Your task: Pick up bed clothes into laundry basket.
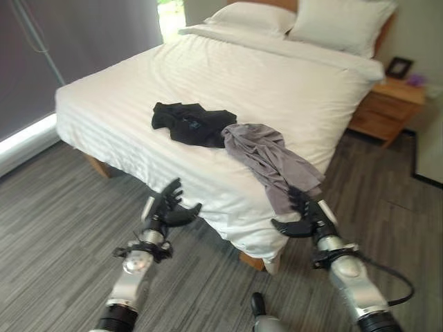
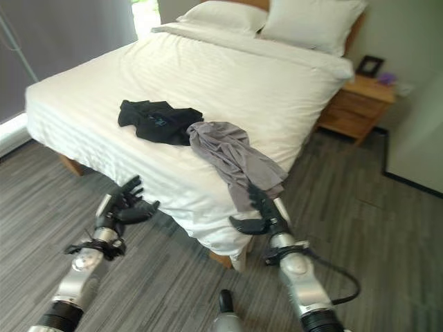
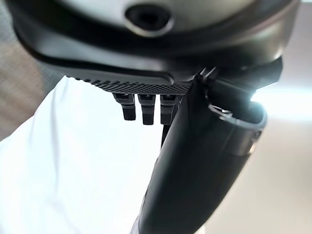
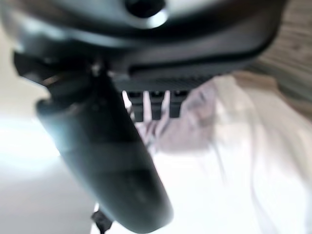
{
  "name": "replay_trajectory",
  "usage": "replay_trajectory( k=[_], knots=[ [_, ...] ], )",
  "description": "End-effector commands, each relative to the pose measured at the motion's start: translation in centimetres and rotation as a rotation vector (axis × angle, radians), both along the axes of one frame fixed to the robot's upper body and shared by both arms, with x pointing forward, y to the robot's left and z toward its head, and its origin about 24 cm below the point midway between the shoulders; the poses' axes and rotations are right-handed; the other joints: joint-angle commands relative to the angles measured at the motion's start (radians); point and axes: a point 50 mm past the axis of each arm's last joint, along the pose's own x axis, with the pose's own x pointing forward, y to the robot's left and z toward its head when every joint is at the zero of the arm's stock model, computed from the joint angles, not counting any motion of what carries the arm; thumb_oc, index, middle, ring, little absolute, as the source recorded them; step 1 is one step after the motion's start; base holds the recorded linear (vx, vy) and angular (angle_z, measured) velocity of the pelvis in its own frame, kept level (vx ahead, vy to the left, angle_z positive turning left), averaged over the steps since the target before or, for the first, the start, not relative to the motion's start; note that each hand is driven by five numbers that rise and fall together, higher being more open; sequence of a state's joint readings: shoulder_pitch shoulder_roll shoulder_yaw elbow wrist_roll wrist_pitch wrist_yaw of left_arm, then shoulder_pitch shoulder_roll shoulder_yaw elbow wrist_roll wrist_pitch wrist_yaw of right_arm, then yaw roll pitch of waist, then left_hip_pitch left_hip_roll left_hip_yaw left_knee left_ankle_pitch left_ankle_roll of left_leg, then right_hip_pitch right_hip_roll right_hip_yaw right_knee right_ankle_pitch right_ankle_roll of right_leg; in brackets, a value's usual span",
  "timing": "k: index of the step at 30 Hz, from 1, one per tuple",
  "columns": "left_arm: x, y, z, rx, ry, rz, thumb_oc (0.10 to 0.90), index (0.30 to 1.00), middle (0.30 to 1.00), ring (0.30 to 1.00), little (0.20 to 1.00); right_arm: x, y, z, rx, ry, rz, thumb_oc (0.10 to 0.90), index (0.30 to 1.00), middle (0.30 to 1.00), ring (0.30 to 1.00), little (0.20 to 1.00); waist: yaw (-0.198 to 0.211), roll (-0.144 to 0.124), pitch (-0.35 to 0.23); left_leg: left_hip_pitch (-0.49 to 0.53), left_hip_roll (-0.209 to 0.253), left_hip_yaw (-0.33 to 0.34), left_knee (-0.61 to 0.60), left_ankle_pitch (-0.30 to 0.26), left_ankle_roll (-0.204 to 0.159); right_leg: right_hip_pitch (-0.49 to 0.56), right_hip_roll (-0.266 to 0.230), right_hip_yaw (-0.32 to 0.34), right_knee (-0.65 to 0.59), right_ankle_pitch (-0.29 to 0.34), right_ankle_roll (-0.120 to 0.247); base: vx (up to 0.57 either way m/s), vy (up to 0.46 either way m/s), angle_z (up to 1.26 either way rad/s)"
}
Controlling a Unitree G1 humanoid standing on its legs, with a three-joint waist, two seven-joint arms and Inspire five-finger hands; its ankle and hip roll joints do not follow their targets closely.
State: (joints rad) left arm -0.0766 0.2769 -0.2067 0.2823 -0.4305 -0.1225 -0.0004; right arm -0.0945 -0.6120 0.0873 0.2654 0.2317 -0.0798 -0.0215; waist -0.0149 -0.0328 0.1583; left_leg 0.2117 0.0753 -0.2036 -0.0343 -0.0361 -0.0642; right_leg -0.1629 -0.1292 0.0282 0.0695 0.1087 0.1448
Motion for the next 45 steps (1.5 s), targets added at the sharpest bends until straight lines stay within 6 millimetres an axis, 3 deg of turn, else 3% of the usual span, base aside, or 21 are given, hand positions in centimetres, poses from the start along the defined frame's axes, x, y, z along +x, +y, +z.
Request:
replay_trajectory(
  k=[1, 2, 3, 4, 5, 7, 9, 11, 15, 21, 25, 27, 33, 34, 35, 38, 39, 40, 41, 45],
  knots=[
    [1.5, -0.2, 6.5, -0.04, -0.304, -0.115, 0.8, 0.9, 0.9, 0.9, 0.9, 3.1, 0.2, 10.2, -0.164, -0.389, 0.079, 0.8, 0.9, 0.9, 0.9, 0.9, 0.018, -0.102, -0.081, -0.029, 0.004, -0.013, 0.09, -0.054, -0.018, 0.044, -0.062, 0.031, -0.028, 0.058, 0.066, 0.24, -0.381, 0.63],
    [1.4, -0.8, 6.7, -0.058, -0.317, -0.141, 0.8, 0.9, 0.9, 0.9, 0.9, 3.8, -0.1, 12.4, -0.212, -0.437, 0.088, 0.8, 0.9, 0.9, 0.9, 0.9, 0.02, -0.097, -0.064, -0.1, 0.027, 0.021, 0.264, -0.007, -0.04, 0.08, -0.064, -0.024, -0.032, 0.047, 0.042, 0.12, -0.246, 0.57],
    [1.5, -0.8, 6.8, -0.058, -0.318, -0.139, 0.8, 0.9, 0.9, 0.9, 0.9, 3.9, -0.1, 12.4, -0.212, -0.439, 0.09, 0.8, 0.9, 0.9, 0.9, 0.9, 0.012, -0.099, -0.069, -0.111, 0.022, 0.014, 0.268, -0.004, -0.04, 0.076, -0.069, -0.029, -0.034, 0.049, 0.042, 0.13, -0.364, 0.59],
    [1.0, -2.3, 6.8, -0.132, -0.31, -0.203, 0.8, 0.9, 0.9, 0.9, 0.9, 5.3, -0.9, 14.5, -0.263, -0.445, 0.075, 0.8, 0.9, 0.9, 0.9, 0.9, 0.044, -0.119, -0.027, -0.219, 0.023, 0.067, 0.471, 0.052, -0.024, 0.153, -0.057, -0.073, -0.079, 0.036, -0.002, 0.12, -0.308, 0.43],
    [0.8, -2.7, 6.9, -0.156, -0.31, -0.233, 0.8, 0.9, 0.9, 0.9, 0.9, 5.9, -1.5, 14.9, -0.305, -0.424, 0.049, 0.8, 0.9, 0.9, 0.9, 0.9, 0.058, -0.121, -0.017, -0.25, 0.028, 0.098, 0.469, 0.067, -0.023, 0.178, -0.046, -0.088, -0.1, 0.026, -0.007, 0.16, -0.366, 0.4],
    [0.3, -3.7, 6.7, -0.195, -0.293, -0.289, 0.8, 0.9, 0.9, 0.9, 0.9, 6.7, -2.7, 15.9, -0.392, -0.379, 0.023, 0.8, 0.9, 0.9, 0.9, 0.9, 0.084, -0.118, -0.005, -0.311, 0.044, 0.169, 0.382, 0.087, -0.034, 0.221, -0.036, -0.104, -0.127, 0.011, -0.013, 0.17, -0.176, 0.27],
    [-0.1, -4.5, 6.2, -0.237, -0.266, -0.327, 0.8, 0.9, 0.9, 0.9, 0.9, 7.8, -2.5, 16.3, -0.368, -0.365, 0.019, 0.8, 0.9, 0.9, 0.9, 0.9, 0.107, -0.103, -0.007, -0.324, 0.01, 0.18, 0.255, 0.08, -0.032, 0.244, -0.016, -0.107, -0.14, -0.006, -0.011, 0.22, -0.105, 0.33],
    [-0.4, -5.2, 5.9, -0.256, -0.242, -0.362, 0.8, 0.9, 0.9, 0.9, 0.9, 9.0, -1.9, 16.4, -0.344, -0.348, 0.008, 0.8, 0.9, 0.9, 0.9, 0.9, 0.125, -0.083, -0.01, -0.304, -0.009, 0.151, 0.146, 0.11, -0.031, 0.249, 0.01, -0.102, -0.127, -0.032, -0.014, 0.18, -0.076, 0.14],
    [-0.5, -6.3, 6.1, -0.245, -0.239, -0.416, 0.8, 0.9, 0.9, 0.9, 0.9, 10.4, -0.7, 16.4, -0.344, -0.322, 0.021, 0.8, 0.9, 0.9, 0.9, 0.9, 0.109, -0.071, -0.006, -0.27, -0.009, 0.124, 0.104, 0.118, -0.03, 0.24, 0.021, -0.097, -0.113, -0.049, -0.029, 0.06, 0.0, -0.23],
    [-1.2, -7.3, 5.4, -0.281, -0.178, -0.471, 0.8, 0.9, 0.9, 0.9, 0.9, 12.0, 1.6, 14.7, -0.417, -0.231, 0.073, 0.8, 0.9, 0.9, 0.9, 0.9, 0.107, -0.062, -0.029, -0.209, -0.001, 0.145, -0.038, 0.126, -0.02, 0.237, 0.02, -0.097, -0.139, -0.051, -0.018, 0.08, 0.035, 0.01],
    [-1.8, -8.0, 4.9, -0.277, -0.15, -0.522, 0.8, 0.9, 0.9, 0.9, 0.9, 11.9, 1.6, 12.5, -0.487, -0.166, 0.078, 0.8, 0.9, 0.9, 0.9, 0.9, 0.114, -0.061, -0.015, -0.243, -0.007, 0.133, -0.053, 0.135, -0.023, 0.2, 0.019, -0.109, -0.144, -0.045, -0.011, -0.04, 0.041, 0.03],
    [-2.0, -8.3, 4.9, -0.286, -0.144, -0.545, 0.8, 0.9, 0.9, 0.9, 0.9, 11.7, 0.7, 10.7, -0.532, -0.099, 0.042, 0.8, 0.9, 0.9, 0.9, 0.9, 0.124, -0.058, 0.006, -0.278, -0.01, 0.119, -0.053, 0.145, -0.025, 0.166, 0.016, -0.12, -0.141, -0.039, -0.009, -0.12, 0.005, 0.15],
    [-2.0, -7.8, 4.6, -0.266, -0.133, -0.545, 0.8, 0.9, 0.9, 0.9, 0.9, 8.9, -2.5, 2.8, -0.519, 0.16, -0.093, 0.8, 0.9, 0.9, 0.9, 0.9, 0.166, -0.037, 0.066, -0.362, -0.035, 0.068, -0.053, 0.167, -0.026, 0.108, -0.001, -0.16, -0.125, -0.028, -0.003, -0.06, 0.01, 0.26],
    [-2.0, -7.8, 4.6, -0.265, -0.132, -0.545, 0.8, 0.9, 0.9, 0.9, 0.9, 8.9, -2.5, 2.7, -0.518, 0.16, -0.093, 0.8, 0.9, 0.9, 0.9, 0.9, 0.166, -0.038, 0.065, -0.363, -0.036, 0.067, -0.053, 0.168, -0.026, 0.108, -0.001, -0.161, -0.125, -0.028, -0.003, 0.0, 0.005, 0.13],
    [-1.9, -7.0, 4.2, -0.256, -0.121, -0.504, 0.8, 0.9, 0.9, 0.9, 0.9, 7.3, -2.8, -0.4, -0.483, 0.258, -0.11, 0.8, 0.9, 0.9, 0.9, 0.9, 0.173, -0.031, 0.074, -0.372, -0.042, 0.056, -0.053, 0.169, -0.026, 0.108, -0.004, -0.173, -0.128, -0.026, -0.002, 0.02, 0.006, 0.14],
    [-2.0, -5.8, 3.5, -0.241, -0.1, -0.44, 0.8, 0.9, 0.9, 0.9, 0.9, 5.5, -2.3, -3.3, -0.402, 0.32, -0.107, 0.8, 0.9, 0.9, 0.9, 0.9, 0.17, -0.025, 0.072, -0.368, -0.047, 0.051, -0.053, 0.166, -0.024, 0.121, -0.008, -0.178, -0.138, -0.027, -0.001, 0.04, 0.023, 0.13],
    [-2.0, -4.8, 3.2, -0.223, -0.095, -0.4, 0.8, 0.9, 0.9, 0.9, 0.9, 4.5, -2.1, -4.5, -0.382, 0.348, -0.093, 0.584, 0.575, 0.575, 0.575, 0.575, 0.165, -0.023, 0.071, -0.365, -0.047, 0.052, -0.053, 0.165, -0.024, 0.125, -0.009, -0.177, -0.14, -0.027, 0.0, 0.04, 0.029, 0.02],
    [-2.1, -4.3, 3.1, -0.206, -0.092, -0.385, 0.8, 0.9, 0.9, 0.9, 0.9, 4.1, -2.2, -4.9, -0.371, 0.351, -0.092, 0.521, 0.481, 0.481, 0.481, 0.481, 0.161, -0.023, 0.069, -0.364, -0.048, 0.053, -0.053, 0.164, -0.024, 0.127, -0.01, -0.176, -0.141, -0.029, 0.001, 0.0, 0.0, 0.0],
    [-2.2, -3.7, 2.9, -0.194, -0.086, -0.355, 0.8, 0.9, 0.9, 0.9, 0.9, 3.1, -2.2, -5.8, -0.342, 0.368, -0.087, 0.4, 0.3, 0.3, 0.3, 0.3, 0.154, -0.022, 0.068, -0.362, -0.047, 0.055, -0.053, 0.162, -0.024, 0.13, -0.01, -0.174, -0.142, -0.03, 0.001, 0.0, 0.0, 0.0],
    [-1.4, -1.9, 3.4, -0.074, -0.119, -0.285, 0.8, 0.9, 0.9, 0.9, 0.9, -1.1, -2.7, -8.4, -0.262, 0.423, -0.086, 0.4, 0.3, 0.3, 0.3, 0.3, 0.108, -0.015, 0.051, -0.34, -0.041, 0.067, -0.053, 0.151, -0.029, 0.147, -0.012, -0.168, -0.137, -0.047, -0.001, 0.03, 0.007, 0.0]
  ],
)
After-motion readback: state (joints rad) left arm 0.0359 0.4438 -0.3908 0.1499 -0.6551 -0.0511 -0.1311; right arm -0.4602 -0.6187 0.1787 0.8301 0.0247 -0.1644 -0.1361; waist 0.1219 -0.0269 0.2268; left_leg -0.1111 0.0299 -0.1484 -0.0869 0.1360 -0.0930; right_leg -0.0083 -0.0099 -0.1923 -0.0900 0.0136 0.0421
